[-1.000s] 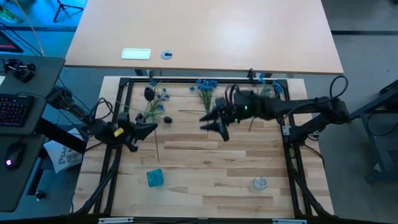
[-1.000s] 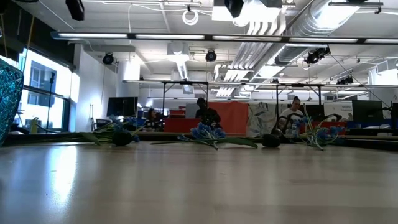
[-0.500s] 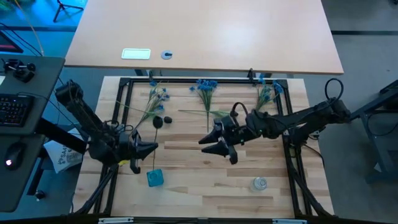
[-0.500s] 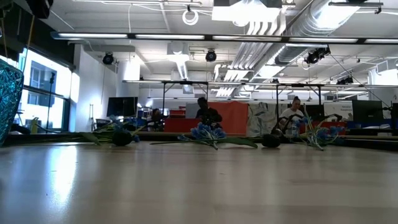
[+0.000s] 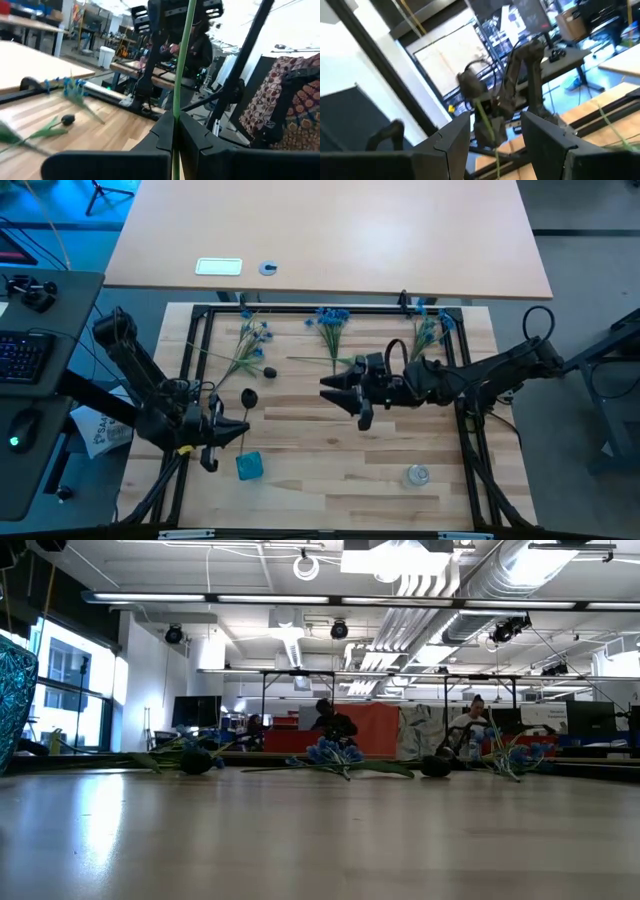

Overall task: Sort flowers into vase by color
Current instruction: Put the right black flower into the blue vase

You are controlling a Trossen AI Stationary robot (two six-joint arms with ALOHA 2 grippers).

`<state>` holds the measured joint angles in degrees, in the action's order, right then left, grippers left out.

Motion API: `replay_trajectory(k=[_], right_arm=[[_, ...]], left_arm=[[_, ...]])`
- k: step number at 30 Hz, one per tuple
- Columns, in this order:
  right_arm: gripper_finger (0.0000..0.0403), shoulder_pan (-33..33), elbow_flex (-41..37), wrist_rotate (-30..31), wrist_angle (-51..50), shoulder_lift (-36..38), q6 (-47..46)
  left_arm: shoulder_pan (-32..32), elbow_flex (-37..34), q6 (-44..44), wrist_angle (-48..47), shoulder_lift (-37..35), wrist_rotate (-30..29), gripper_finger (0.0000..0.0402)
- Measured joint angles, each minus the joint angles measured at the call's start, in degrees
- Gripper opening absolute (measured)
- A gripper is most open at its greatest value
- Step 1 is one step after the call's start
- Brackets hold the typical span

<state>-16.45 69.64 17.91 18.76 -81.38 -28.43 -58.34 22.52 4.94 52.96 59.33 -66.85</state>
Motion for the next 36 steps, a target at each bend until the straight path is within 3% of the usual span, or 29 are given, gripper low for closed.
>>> replay_trajectory(k=[5, 10, 17, 20, 27, 36], right_arm=[[0.0172, 0.15, 2.01, 2.14, 0.03, -0.63, 0.37], [0.0172, 0.32, 5.25, 2.17, -0.03, -4.29, 0.37], [0.0172, 0.35, 12.73, 0.28, -0.11, -12.08, 1.26], [0.0172, 0.39, 16.23, -0.63, -0.26, -14.43, 4.01], [0.0172, 0.39, 22.52, -1.97, -5.0, -16.92, 6.45], [0.0172, 0.39, 23.32, -1.86, -6.05, -16.92, 6.47]], left_arm=[[0.03, 0.0, -8.72, 8.73, 0.39, 4.28, 0.0], [0.06, -0.02, -9.65, 9.35, 0.5, 5.54, 0.0], [2.61, -0.53, -14.04, 14.77, 2.42, 15.91, 0.0], [3.68, -3.18, -13.03, 16.7, 2.58, 17.71, 0.0], [3.57, -11.06, -11.67, 31.07, 2.54, 19.33, 0.0], [3.55, -11.65, -9.5, 21.86, 2.56, 19.98, 0.0]])
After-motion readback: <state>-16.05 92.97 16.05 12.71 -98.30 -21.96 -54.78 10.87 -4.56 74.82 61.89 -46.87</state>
